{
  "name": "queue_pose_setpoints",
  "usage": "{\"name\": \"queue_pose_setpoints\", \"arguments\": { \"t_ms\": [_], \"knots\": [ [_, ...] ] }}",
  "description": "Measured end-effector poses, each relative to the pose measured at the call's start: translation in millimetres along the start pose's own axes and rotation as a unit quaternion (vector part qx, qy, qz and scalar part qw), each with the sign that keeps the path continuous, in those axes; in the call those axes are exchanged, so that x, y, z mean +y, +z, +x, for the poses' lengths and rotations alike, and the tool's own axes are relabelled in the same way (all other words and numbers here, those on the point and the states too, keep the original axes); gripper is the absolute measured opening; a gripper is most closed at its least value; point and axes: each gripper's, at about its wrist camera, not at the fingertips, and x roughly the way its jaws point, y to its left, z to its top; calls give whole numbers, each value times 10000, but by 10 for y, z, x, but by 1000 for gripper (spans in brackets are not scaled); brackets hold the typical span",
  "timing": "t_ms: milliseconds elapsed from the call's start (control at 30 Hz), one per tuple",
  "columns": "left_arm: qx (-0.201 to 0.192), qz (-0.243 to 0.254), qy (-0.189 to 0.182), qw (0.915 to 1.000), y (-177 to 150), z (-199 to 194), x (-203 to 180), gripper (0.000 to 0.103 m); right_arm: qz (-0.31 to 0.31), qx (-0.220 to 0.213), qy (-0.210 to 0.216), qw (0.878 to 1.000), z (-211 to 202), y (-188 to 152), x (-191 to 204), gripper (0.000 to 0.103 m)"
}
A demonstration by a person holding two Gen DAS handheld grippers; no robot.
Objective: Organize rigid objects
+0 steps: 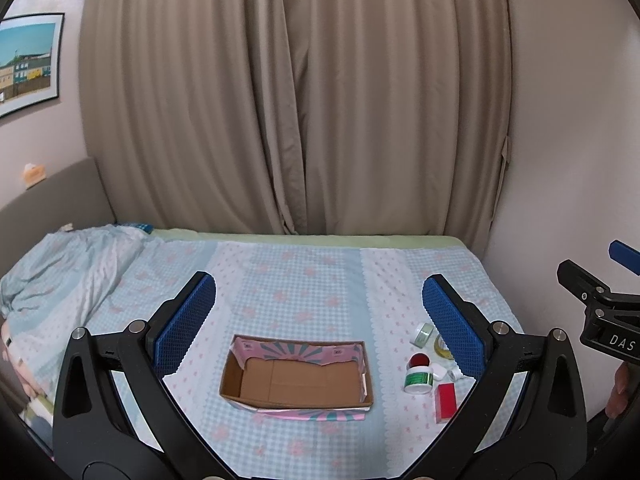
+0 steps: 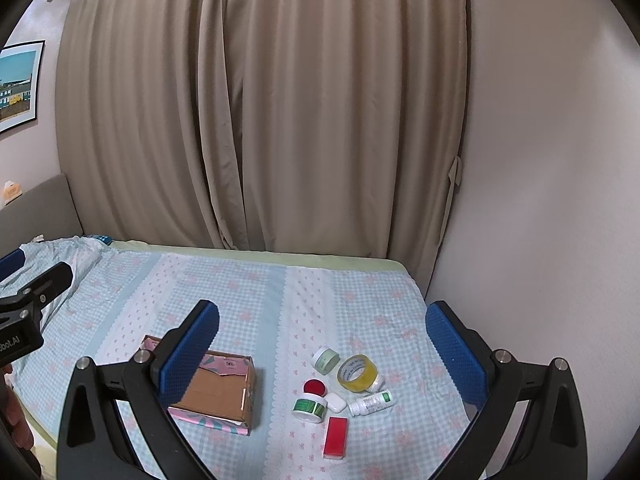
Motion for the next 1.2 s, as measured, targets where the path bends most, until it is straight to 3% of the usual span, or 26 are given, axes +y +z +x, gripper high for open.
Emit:
{"name": "queue_pose_setpoints", "arguments": {
  "t_ms": [1200],
  "knots": [
    [39, -34, -7, 10000, -35, 51, -6, 103, -71, -1, 24, 10000, 32, -73, 34, 103]
  ]
}}
